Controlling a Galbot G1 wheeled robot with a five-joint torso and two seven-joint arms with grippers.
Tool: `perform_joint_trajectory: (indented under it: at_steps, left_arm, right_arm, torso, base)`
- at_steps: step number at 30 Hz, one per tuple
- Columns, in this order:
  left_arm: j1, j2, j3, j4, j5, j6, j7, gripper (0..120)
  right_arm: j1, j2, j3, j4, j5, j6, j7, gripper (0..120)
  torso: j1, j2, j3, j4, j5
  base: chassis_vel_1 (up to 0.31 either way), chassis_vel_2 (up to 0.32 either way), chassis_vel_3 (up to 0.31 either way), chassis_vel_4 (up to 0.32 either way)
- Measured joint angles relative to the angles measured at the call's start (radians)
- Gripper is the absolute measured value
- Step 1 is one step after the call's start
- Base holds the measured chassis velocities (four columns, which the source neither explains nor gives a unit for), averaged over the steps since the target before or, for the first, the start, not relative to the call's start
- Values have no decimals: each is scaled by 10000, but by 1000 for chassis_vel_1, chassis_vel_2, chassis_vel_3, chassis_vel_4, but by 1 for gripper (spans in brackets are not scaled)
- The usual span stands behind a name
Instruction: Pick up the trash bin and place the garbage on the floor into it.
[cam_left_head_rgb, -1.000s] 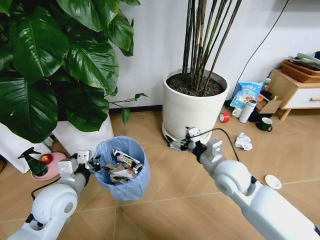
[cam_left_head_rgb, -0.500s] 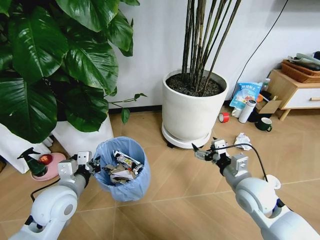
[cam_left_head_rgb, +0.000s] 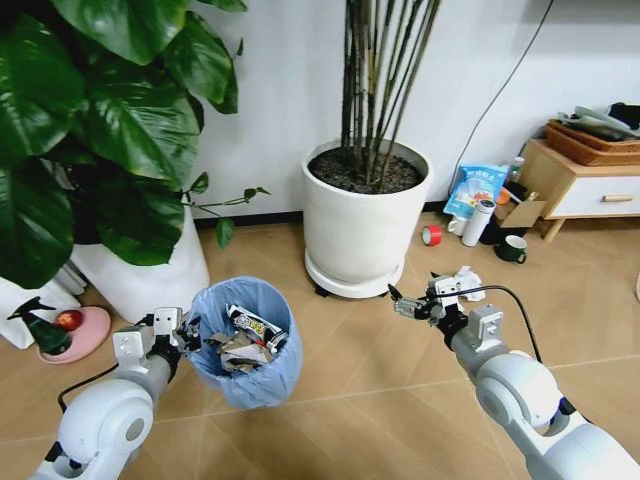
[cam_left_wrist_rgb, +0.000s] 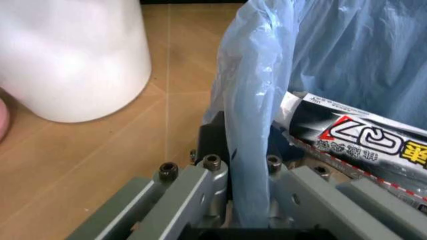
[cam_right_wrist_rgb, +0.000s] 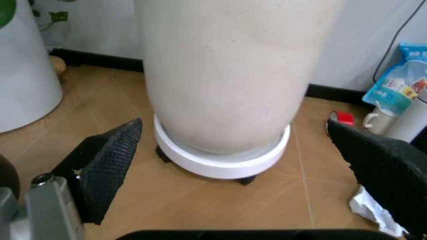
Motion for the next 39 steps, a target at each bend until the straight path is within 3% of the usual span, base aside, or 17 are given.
perform_joint_trajectory:
  at_steps: [29,30,32,33,35,39]
  left_arm:
    - [131,-109,109,-69,155,-53,22,0]
    - [131,-110,111,-67,156,-54,21,0]
    - [116,-102,111,-67,154,-53,26,0]
    - [82,-92,99,-72,155,-60,31,0]
    - [69,-92,96,-93,148,-61,36,0]
    - [65,-126,119,-114,147,-72,59,0]
  right_arm:
    - [-52,-13,109,-219,4,6,-155,100]
    - [-52,-12,110,-223,4,8,-155,100]
    - [-53,0,186,-397,50,65,-190,100]
    - [-82,3,420,-1017,110,86,-324,100]
    - [-196,-4,847,-2132,54,191,-955,100]
    - [-317,-82,1230,-3218,-74,614,-1706,100]
  torso:
    - [1,0,0,0,6]
    - [2,-2,1,0,-8]
    - [1,-1,0,2,-1]
    - [0,-1,-2,3,-8]
    - [1,-2,1,-2,14]
    - [2,-2,2,-5,-2]
  base:
    - [-219,-215,223,222]
    - [-256,-277,262,269]
    - [-238,-277,242,271]
    - [-235,-241,242,252]
    - [-179,-186,229,219]
    - [-144,-137,148,116]
